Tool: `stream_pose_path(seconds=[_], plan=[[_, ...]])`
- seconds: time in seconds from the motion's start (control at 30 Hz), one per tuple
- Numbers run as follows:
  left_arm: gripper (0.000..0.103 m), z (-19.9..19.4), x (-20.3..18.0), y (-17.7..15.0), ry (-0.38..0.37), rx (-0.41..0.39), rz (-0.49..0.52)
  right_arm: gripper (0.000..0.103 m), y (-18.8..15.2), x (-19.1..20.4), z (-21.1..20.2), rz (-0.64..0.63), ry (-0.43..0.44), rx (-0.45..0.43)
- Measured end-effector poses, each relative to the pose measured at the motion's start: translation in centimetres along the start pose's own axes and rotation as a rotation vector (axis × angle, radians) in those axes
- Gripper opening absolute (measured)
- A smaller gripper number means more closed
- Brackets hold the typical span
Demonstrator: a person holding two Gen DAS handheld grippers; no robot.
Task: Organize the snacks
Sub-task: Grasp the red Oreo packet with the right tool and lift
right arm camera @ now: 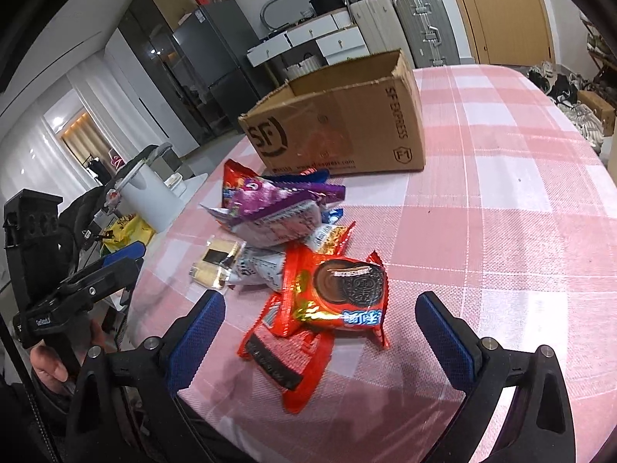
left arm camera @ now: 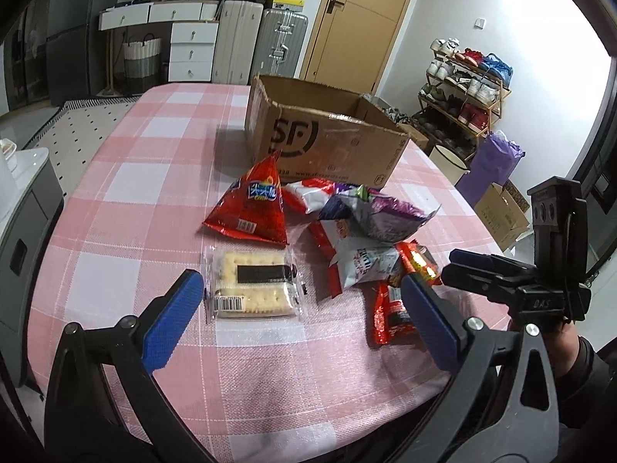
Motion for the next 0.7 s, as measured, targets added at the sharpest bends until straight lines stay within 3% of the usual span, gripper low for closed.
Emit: stream_pose_path(seconds=[0.3,0.5,0.6,0.7], plan=[[0.102,1.2,-0.2,-0.2,0.005,0.014,0.018,0.093,0.2,-1.6,3.1,0.009,-0.004,0.035],[0.102,1.4,-0.3,-0.2,0.01,0.015,0.019,0.083,0.0,-1.9,3.9,0.01,0.0,0.047],[0.102,1.3,-0.3,-0.3,0.011,0.017,0.017,0.058,-0.1,-1.6,4.1,-0.001,0.014,0.058],[0.102,1.2,-0.2,-0.3,0.011,0.018,0.01,0.054,-0.2,-1.2,4.1,-0.016,0.013,0.058]])
Point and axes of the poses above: each gripper's, at about its wrist camera, not at the fingertips, and z roughly the way its jaws point, x to its left, y to its top, the point moved 5 cm from there along z, roughly the way its jaws point, and after that the axes turned 9 degrees about -z, right-handed, at the moved point
